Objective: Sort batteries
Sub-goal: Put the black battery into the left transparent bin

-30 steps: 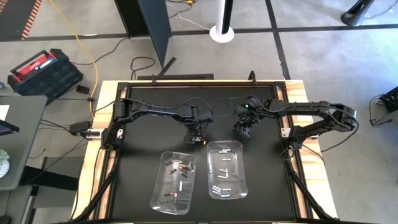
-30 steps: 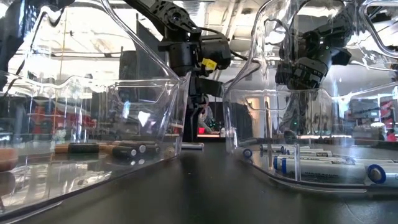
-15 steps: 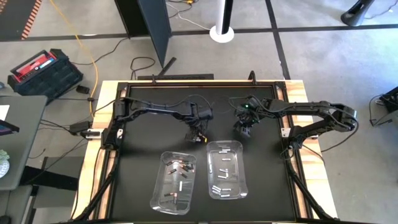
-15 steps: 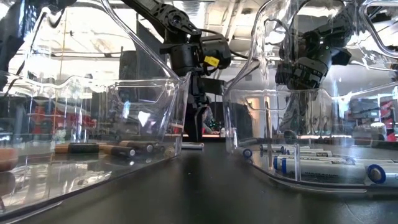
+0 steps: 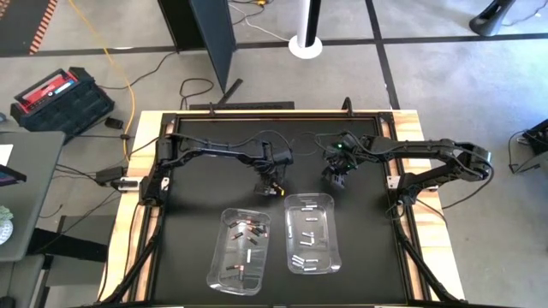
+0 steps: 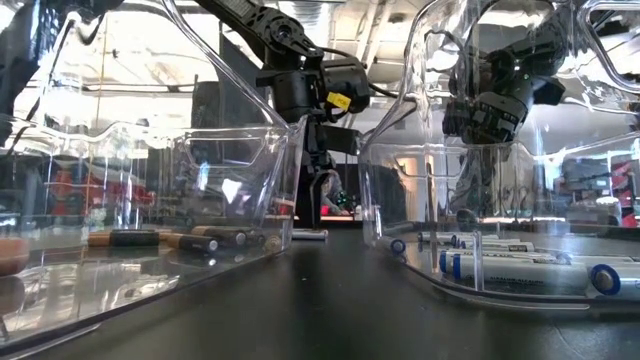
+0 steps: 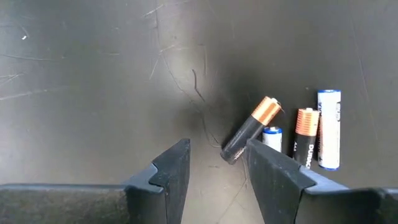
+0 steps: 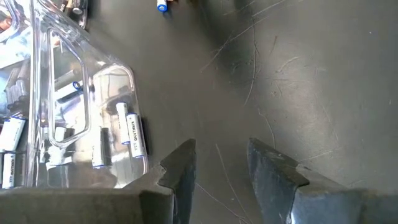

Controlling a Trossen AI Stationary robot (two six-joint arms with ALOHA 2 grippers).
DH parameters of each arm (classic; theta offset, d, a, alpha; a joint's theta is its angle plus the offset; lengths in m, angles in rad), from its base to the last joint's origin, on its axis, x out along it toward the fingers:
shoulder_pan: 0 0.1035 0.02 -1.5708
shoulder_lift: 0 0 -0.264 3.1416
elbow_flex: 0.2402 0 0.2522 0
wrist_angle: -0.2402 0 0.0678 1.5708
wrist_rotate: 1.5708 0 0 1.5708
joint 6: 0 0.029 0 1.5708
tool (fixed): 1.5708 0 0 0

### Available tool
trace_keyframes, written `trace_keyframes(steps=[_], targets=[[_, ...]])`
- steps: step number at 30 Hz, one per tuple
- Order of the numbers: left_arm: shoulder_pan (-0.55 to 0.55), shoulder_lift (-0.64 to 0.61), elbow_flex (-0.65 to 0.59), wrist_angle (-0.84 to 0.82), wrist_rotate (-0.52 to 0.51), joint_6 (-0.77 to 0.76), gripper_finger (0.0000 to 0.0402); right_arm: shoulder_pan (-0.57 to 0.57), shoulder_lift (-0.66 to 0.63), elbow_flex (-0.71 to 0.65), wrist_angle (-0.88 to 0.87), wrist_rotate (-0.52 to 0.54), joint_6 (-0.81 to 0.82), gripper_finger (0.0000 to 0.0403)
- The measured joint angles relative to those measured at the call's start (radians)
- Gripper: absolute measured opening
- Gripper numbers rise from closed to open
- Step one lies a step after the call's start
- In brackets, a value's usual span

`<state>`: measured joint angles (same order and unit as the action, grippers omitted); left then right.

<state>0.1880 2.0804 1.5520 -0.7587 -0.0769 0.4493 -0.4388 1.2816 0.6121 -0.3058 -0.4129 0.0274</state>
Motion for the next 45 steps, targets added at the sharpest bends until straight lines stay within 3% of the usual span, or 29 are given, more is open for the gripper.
trace_keyframes(steps=[14,32,45], targets=[[0.004,-0.004,-0.038,0.043,0.021,0.064,0.0151,0.0,0.0,0.0,0.0,0.0,0.001,0.0162],[0.03,-0.003,-0.067,0.134,0.014,-0.009,0.0149,-0.001,0.0,0.0,0.002,0.0,-0.001,0.0162],[0.07,0.082,-0.06,0.106,0.103,-0.224,0.0118,0.0,0.0,0.0,0.001,0.0,0.025,0.0162]])
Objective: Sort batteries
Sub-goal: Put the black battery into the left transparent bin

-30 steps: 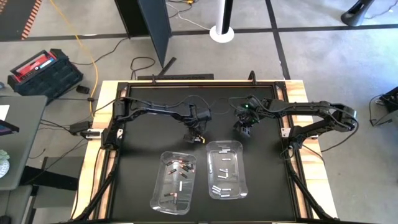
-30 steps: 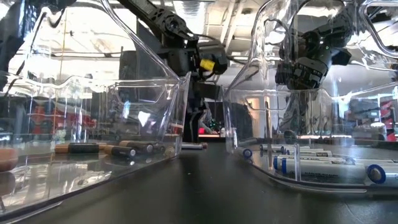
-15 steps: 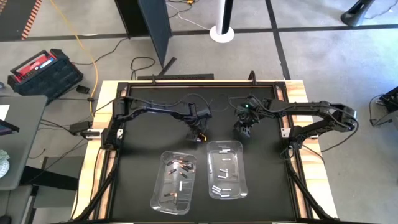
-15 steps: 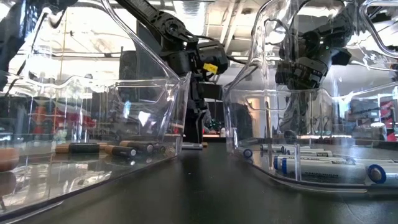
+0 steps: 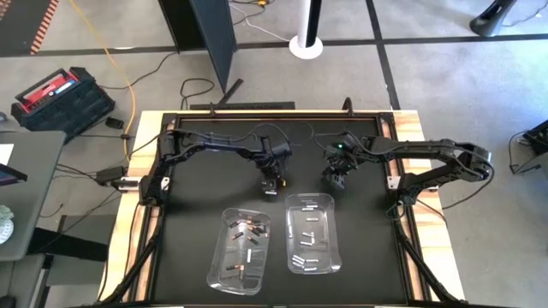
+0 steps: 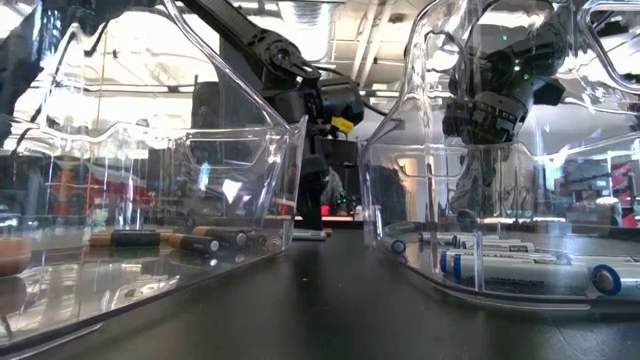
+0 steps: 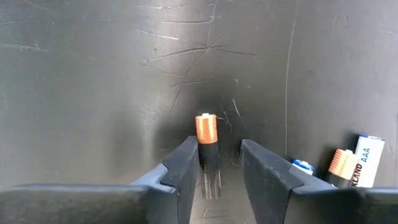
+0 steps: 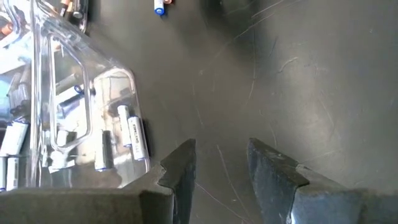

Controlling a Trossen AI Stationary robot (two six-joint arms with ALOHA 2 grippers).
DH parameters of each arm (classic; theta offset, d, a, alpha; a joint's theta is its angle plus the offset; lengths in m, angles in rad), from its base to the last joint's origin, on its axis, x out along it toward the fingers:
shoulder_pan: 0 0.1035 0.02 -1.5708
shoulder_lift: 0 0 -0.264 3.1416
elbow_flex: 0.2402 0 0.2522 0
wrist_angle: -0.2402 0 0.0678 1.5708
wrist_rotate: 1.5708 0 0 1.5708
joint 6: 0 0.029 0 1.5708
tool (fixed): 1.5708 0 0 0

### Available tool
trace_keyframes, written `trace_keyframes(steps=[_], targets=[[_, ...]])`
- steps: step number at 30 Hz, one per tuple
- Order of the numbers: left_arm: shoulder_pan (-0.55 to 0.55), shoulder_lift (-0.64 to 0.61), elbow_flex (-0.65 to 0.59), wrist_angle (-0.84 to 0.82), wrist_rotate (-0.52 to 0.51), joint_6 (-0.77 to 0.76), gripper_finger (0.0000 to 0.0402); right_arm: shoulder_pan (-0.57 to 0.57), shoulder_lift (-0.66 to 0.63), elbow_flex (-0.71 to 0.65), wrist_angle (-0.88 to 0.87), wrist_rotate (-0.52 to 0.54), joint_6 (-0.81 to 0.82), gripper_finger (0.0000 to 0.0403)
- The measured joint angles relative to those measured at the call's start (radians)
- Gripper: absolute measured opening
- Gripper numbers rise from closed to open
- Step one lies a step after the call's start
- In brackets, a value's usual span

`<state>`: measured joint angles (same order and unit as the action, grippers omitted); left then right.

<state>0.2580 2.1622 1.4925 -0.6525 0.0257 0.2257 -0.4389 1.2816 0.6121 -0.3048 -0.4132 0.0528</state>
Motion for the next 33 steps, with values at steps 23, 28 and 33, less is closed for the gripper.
trace_keyframes(steps=[23,28,33], targets=[[-0.005,0.018,0.15,-0.141,-0.016,-0.053,0.0017,0.0,0.0,0.0,0.0,0.0,-0.001,0.0162],[-0.01,0.024,0.211,-0.192,-0.06,-0.085,0.0017,0.0,0.0,0.0,0.0,0.0,-0.005,0.0162],[-0.02,0.019,0.276,-0.267,-0.094,-0.095,0.0017,0.0,0.0,0.0,0.0,0.0,-0.007,0.0162]])
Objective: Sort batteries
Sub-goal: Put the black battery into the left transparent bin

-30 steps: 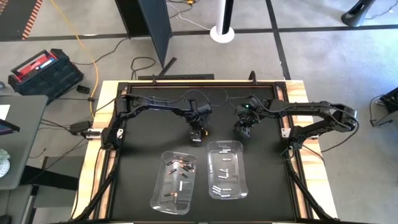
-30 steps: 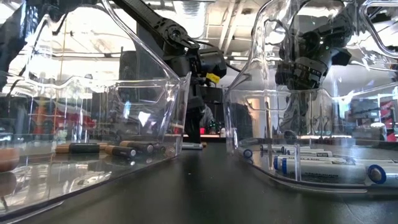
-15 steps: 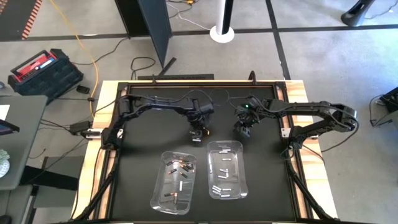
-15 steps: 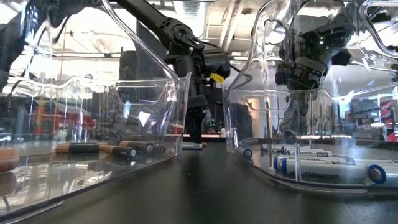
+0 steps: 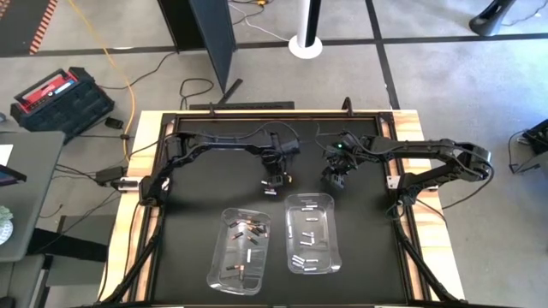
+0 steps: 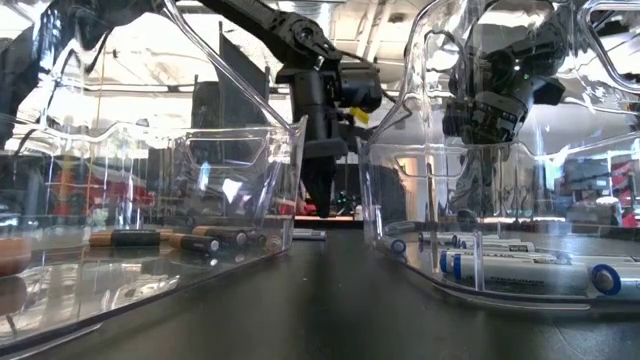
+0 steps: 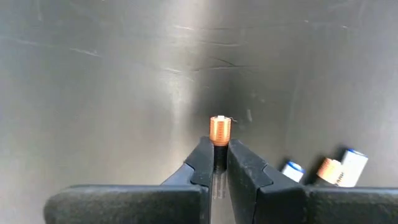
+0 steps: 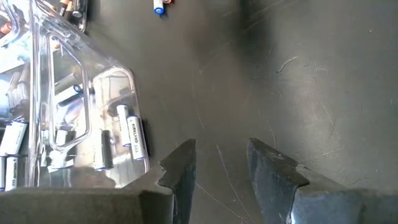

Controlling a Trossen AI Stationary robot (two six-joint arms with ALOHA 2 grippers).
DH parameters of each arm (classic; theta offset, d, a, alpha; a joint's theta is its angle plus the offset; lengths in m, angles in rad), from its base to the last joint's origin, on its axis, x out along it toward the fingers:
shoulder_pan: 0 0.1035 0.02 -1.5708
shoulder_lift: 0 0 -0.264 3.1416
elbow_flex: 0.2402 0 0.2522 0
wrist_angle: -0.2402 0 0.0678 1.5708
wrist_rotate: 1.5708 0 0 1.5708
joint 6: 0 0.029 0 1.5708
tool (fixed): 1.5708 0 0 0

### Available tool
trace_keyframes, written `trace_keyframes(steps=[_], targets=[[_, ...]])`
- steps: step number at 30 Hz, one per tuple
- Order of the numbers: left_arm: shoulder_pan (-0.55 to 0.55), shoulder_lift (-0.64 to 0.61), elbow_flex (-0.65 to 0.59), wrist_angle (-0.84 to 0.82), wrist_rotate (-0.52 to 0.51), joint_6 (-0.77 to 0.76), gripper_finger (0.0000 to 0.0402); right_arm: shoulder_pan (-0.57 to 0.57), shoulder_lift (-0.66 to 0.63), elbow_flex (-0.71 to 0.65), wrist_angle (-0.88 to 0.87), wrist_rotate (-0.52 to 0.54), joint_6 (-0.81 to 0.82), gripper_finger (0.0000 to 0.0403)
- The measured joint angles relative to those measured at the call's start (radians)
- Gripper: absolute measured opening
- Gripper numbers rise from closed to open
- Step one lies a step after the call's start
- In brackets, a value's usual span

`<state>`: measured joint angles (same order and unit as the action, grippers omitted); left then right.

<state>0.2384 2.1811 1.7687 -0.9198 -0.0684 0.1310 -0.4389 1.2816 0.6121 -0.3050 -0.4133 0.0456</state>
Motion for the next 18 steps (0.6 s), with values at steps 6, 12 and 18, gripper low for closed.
trace_keyframes(steps=[6,12,18], targets=[[-0.005,-0.02,0.039,-0.06,0.004,-0.086,0.0017,0.0,0.0,0.0,0.0,0.0,-0.001,0.0162],[-0.004,-0.148,0.005,-0.02,-0.043,-0.133,0.0021,0.0,0.0,0.0,-0.001,0.0,0.015,0.0162],[-0.008,-0.33,-0.079,0.017,-0.056,-0.158,0.0021,0.0,0.0,0.0,0.0,0.0,0.018,0.0162]])
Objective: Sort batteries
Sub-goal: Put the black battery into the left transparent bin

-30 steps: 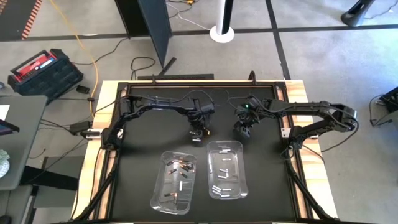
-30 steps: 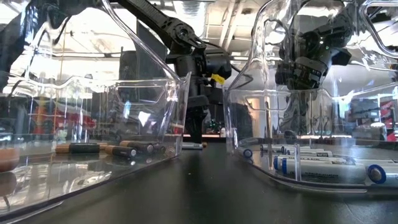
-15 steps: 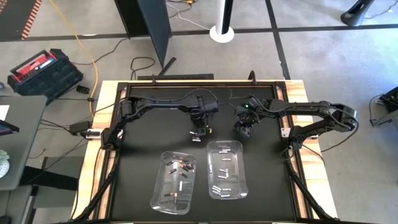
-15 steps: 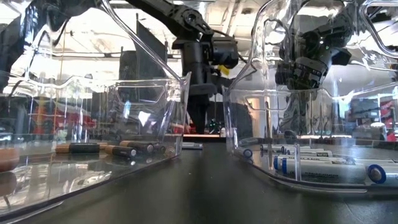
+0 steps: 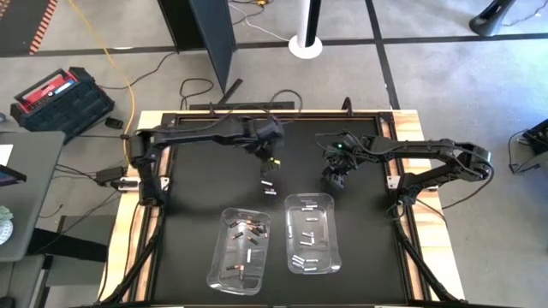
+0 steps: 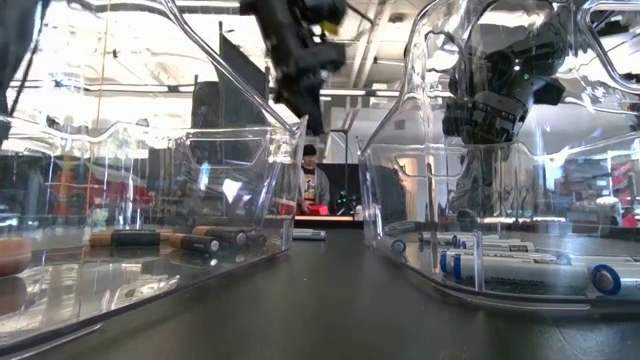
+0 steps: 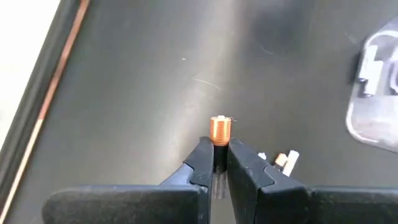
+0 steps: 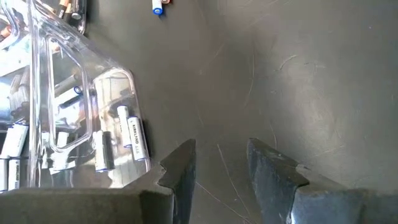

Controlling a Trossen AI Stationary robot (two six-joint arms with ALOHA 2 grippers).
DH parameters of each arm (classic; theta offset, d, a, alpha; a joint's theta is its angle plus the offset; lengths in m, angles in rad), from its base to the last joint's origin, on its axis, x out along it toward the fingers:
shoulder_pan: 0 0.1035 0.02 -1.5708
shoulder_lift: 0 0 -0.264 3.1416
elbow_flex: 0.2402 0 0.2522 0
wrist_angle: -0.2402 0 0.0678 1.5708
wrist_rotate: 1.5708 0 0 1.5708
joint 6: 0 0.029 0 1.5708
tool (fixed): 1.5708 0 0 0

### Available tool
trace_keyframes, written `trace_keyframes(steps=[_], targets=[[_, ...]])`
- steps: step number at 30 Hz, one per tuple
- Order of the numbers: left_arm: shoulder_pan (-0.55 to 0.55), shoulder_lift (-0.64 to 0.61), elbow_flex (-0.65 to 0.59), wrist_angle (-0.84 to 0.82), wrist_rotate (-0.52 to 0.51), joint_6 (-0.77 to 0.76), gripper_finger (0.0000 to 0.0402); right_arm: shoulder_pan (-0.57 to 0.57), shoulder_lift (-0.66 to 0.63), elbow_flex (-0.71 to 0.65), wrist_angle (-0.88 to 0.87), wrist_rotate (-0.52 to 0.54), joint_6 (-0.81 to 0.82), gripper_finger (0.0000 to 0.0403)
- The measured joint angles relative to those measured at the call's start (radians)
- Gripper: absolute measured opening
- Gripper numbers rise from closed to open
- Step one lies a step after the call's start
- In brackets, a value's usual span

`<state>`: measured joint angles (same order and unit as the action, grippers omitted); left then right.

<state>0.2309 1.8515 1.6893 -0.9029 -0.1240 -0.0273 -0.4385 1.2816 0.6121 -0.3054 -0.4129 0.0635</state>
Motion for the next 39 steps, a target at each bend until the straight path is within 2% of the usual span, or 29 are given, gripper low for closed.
trace_keyframes(steps=[5,12,19,24,31,39], targets=[[-0.048,-0.158,-0.105,0.002,-0.01,-0.036,0.0021,0.0,0.0,0.0,0.0,0.018,0.016,0.0162],[-0.169,-0.377,-0.284,0.002,-0.044,-0.131,0.0021,0.0,0.0,0.0,0.001,0.019,0.018,0.0162],[-0.345,-0.496,-0.395,0.004,-0.079,-0.259,0.0021,0.0,0.0,0.0,0.0,0.021,0.019,0.0162],[-0.49,-0.478,-0.401,0.007,-0.127,-0.345,0.0021,0.0,0.0,0.0,0.0,0.022,0.058,0.0162],[-0.613,-0.384,-0.401,0.068,-0.147,-0.478,0.0021,0.0,0.0,0.0,0.0,0.022,0.068,0.0162],[-0.7,-0.18,-0.362,0.164,-0.149,-0.736,0.0021,-0.002,0.0,0.0,-0.008,0.022,0.06,0.0162]])
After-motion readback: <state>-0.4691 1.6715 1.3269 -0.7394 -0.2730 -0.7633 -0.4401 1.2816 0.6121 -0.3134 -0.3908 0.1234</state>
